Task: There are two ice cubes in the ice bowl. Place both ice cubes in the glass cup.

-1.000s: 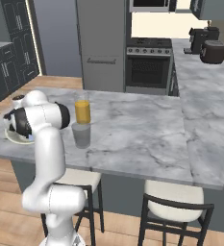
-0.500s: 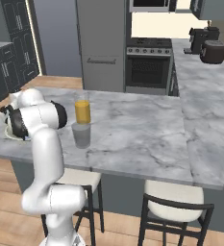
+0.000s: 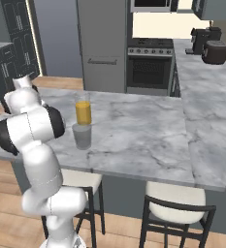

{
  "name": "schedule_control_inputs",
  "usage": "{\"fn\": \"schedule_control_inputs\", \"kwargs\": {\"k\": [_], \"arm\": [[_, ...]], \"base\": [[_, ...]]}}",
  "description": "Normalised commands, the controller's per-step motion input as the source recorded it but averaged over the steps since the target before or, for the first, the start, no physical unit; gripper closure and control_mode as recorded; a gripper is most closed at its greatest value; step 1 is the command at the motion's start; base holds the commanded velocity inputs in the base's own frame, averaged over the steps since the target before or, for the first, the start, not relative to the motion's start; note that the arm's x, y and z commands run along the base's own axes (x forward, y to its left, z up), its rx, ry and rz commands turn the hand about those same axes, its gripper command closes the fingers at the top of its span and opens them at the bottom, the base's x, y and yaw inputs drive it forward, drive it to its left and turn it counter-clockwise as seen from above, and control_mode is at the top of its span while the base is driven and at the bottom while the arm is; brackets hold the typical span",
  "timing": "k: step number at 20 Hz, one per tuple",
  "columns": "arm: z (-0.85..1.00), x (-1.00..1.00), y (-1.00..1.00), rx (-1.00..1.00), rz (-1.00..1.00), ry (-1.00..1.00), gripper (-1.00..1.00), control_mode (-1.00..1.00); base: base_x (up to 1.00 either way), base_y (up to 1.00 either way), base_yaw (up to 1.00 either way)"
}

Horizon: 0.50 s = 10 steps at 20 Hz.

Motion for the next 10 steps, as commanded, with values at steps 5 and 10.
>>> {"fn": "schedule_control_inputs", "kwargs": {"k": [5,10], "arm": [[0.95,-0.01,-0.90,0.07,-0.14,-0.04,1.00,-1.00],[0.59,0.00,-0.97,0.01,-0.04,-0.02,1.00,-1.00]], "base": [[0.00,0.00,0.00],[0.00,0.00,0.00]]}}
